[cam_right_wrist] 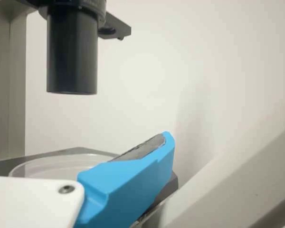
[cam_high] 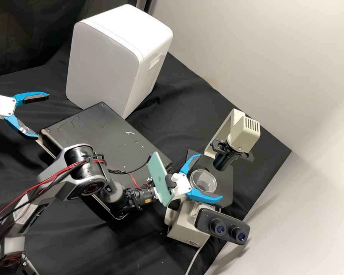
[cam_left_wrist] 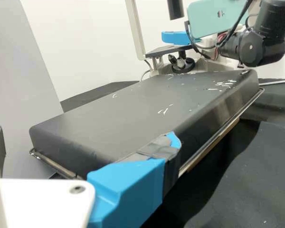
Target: Place the petri dish on the microscope
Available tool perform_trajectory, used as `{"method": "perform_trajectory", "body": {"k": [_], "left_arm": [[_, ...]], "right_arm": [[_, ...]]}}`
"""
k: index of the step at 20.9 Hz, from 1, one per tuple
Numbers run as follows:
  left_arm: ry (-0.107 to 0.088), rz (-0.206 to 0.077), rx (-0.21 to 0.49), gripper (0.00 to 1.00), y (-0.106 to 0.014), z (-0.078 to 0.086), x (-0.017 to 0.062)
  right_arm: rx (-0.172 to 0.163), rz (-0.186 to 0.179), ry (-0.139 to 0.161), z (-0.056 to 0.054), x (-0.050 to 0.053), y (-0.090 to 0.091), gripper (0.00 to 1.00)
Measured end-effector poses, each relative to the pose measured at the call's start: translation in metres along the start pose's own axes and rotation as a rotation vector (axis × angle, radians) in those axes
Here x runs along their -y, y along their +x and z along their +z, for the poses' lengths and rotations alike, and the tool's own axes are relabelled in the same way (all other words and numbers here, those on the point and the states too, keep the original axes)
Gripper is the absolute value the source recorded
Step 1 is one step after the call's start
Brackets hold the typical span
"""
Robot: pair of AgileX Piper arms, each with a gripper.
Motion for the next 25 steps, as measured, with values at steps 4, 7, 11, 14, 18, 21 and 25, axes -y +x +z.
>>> {"method": "perform_trajectory", "body": {"k": [4, 7, 11, 14, 18, 21, 25], "left_arm": [[0.0, 0.0, 0.0, 1.0, 0.0, 0.0, 0.0], [0.0, 0.0, 0.0, 1.0, 0.0, 0.0, 0.0], [0.0, 0.0, 0.0, 1.0, 0.0, 0.0, 0.0], [0.0, 0.0, 0.0, 1.0, 0.0, 0.0, 0.0], [0.0, 0.0, 0.0, 1.0, 0.0, 0.0, 0.0], [0.0, 0.0, 0.0, 1.0, 0.0, 0.0, 0.0], [-0.005, 0.001, -0.011, 1.0, 0.0, -0.001, -0.0001]], "right_arm": [[0.007, -0.046, -0.01, -0.005, -0.003, -0.011, 1.0], [0.014, -0.088, -0.023, -0.008, -0.005, -0.023, 1.0], [0.03, -0.121, -0.02, -0.01, -0.011, -0.044, 1.0], [0.028, -0.128, -0.017, -0.015, -0.016, -0.055, 1.0], [0.025, -0.125, -0.013, -0.017, -0.019, -0.059, 1.0], [0.025, -0.125, -0.013, -0.017, -0.019, -0.059, 1.0], [0.035, -0.134, -0.014, -0.015, -0.018, -0.063, 1.0]]}}
